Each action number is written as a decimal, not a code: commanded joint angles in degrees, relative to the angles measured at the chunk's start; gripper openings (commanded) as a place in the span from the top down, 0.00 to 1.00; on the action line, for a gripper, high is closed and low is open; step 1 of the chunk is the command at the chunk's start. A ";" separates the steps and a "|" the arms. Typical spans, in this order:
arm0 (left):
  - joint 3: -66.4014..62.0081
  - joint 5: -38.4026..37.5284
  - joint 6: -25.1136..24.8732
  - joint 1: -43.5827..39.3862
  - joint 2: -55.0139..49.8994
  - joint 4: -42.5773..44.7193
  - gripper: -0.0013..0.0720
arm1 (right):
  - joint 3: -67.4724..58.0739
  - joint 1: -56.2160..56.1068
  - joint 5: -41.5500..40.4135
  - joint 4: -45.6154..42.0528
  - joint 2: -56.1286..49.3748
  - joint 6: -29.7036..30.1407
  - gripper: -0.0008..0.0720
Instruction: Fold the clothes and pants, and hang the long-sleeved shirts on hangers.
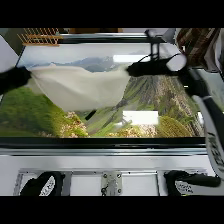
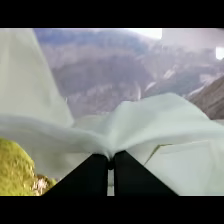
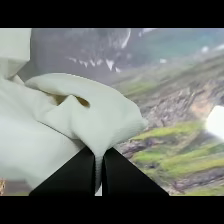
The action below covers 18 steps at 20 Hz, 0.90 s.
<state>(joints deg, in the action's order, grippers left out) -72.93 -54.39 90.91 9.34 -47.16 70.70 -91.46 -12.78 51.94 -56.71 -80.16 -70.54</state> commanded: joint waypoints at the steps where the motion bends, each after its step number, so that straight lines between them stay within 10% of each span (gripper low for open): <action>1: -8.33 -1.73 -0.46 -2.82 7.74 0.17 0.97 | -2.08 0.90 6.12 -8.83 16.52 -4.63 0.97; 7: -8.39 -5.14 0.00 -10.14 15.04 0.28 0.97 | -2.03 0.90 21.51 -15.72 30.40 -16.24 0.97; 13: -4.74 -21.51 1.49 -15.28 0.52 0.31 0.97 | 4.00 0.87 33.00 -15.69 25.68 -22.71 0.97; 18: 5.20 -4.00 1.49 -15.74 -19.96 -0.37 0.97 | 8.59 0.90 24.22 -18.34 6.97 -19.41 0.97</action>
<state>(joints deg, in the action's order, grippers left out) -71.66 -67.46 92.27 -6.15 -56.64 70.98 -84.66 -11.90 81.30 -73.12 -64.10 -91.07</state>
